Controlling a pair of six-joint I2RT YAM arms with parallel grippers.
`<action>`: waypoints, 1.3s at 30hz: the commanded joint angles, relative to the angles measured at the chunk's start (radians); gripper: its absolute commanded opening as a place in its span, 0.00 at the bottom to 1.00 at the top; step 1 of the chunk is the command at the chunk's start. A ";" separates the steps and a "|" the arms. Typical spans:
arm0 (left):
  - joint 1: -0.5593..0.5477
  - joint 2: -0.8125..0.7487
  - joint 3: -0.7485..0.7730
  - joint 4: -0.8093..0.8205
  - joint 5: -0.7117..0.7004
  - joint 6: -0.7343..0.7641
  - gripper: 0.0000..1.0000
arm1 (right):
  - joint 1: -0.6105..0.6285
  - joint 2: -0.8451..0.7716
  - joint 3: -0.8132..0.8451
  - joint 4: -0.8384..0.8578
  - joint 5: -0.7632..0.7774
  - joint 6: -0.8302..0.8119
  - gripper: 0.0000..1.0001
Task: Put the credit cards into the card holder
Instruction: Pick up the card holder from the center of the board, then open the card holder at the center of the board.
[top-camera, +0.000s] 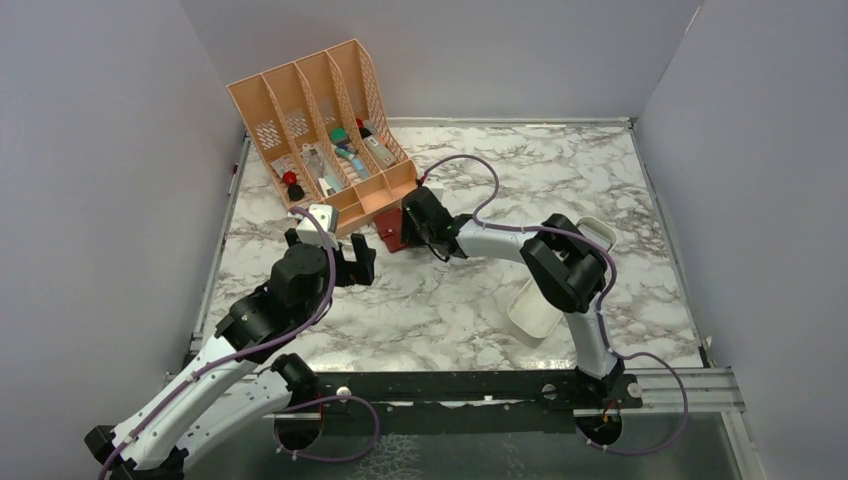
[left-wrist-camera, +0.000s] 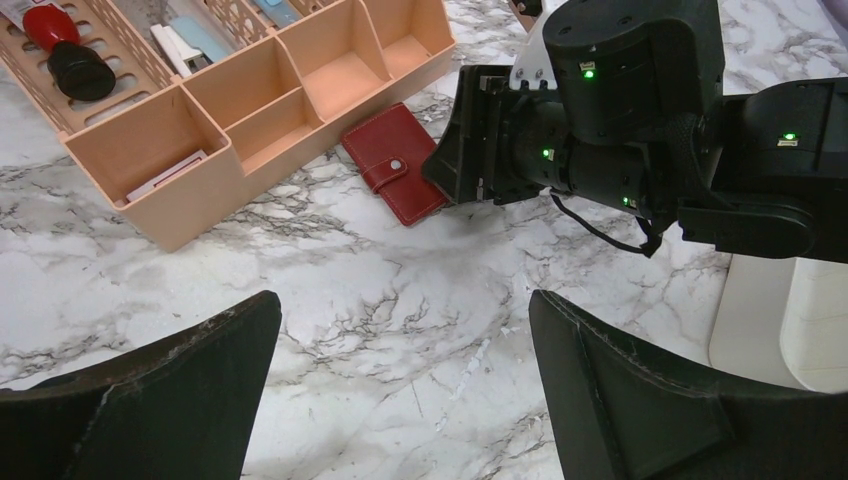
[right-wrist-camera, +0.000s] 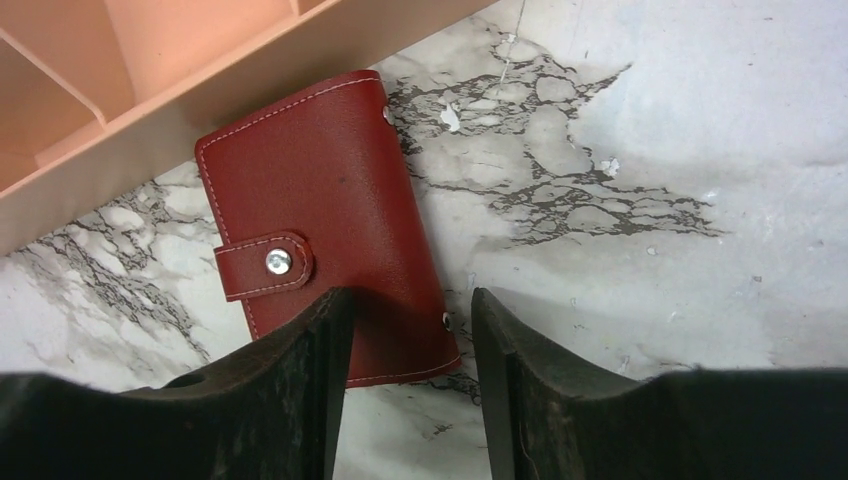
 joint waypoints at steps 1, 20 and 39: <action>0.005 -0.009 0.000 -0.008 -0.023 0.005 0.96 | -0.007 0.036 0.008 -0.011 -0.057 -0.020 0.48; 0.006 0.140 0.025 -0.046 0.041 -0.151 0.68 | -0.007 -0.364 -0.381 0.020 -0.135 -0.005 0.01; 0.005 0.556 -0.123 0.537 0.519 -0.489 0.65 | 0.077 -0.895 -0.841 0.246 -0.114 0.052 0.01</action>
